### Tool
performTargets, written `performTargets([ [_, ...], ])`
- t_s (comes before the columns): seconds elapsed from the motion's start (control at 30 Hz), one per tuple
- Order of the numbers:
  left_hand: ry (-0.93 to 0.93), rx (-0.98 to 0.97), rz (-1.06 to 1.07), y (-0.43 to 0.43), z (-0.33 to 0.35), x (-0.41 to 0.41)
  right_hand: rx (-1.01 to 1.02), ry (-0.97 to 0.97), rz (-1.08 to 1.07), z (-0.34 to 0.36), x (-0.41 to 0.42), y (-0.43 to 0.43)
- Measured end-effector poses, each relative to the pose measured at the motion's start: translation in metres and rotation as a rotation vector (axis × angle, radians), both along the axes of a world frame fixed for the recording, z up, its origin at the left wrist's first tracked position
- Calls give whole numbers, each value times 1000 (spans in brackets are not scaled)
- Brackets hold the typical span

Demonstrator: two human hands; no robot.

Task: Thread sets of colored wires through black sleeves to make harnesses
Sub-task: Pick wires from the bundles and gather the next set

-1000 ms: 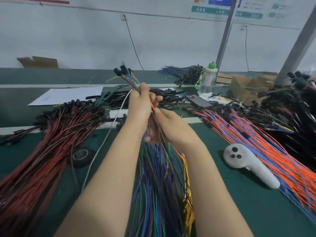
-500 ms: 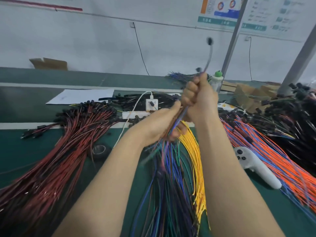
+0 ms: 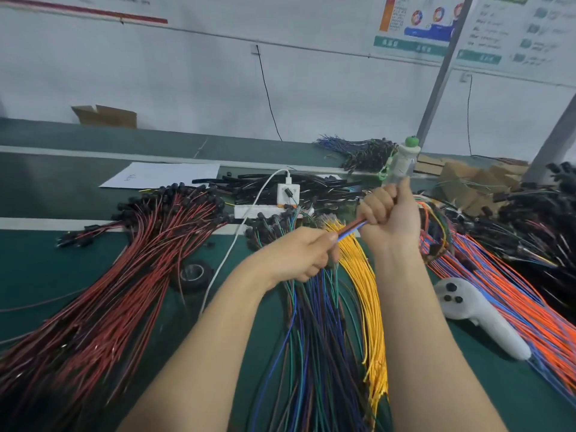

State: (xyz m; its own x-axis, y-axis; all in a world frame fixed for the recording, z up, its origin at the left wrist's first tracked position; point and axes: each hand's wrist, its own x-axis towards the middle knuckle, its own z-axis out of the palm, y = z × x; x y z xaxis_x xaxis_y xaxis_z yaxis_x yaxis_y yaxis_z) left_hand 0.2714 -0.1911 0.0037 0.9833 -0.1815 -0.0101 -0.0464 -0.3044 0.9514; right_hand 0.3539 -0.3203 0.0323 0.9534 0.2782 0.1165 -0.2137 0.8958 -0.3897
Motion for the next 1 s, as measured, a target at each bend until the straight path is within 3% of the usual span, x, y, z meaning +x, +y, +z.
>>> performTargets([
  [0.17, 2, -35, 68, -4, -5, 11, -202, 0, 133, -18, -8, 16],
  [0.3, 122, -357, 162, 9, -15, 12, -106, -11, 2, -17, -2, 10],
  [0.47, 106, -596, 497, -10, -26, 24, -93, -26, -32, -26, -5, 23],
  [0.6, 82, -898, 466, -21, -23, 27, -107, -1, 62, -39, -13, 38],
  [0.67, 58, -941, 446, -20, -23, 26, -67, 21, 71, -42, -13, 39],
  [0.83, -149, -459, 444, -14, -31, 17, -85, 48, -66, -36, -6, 29],
  [1.0, -415, -139, 337, -8, -33, 11, -25, 114, -101, -27, 0, 22],
])
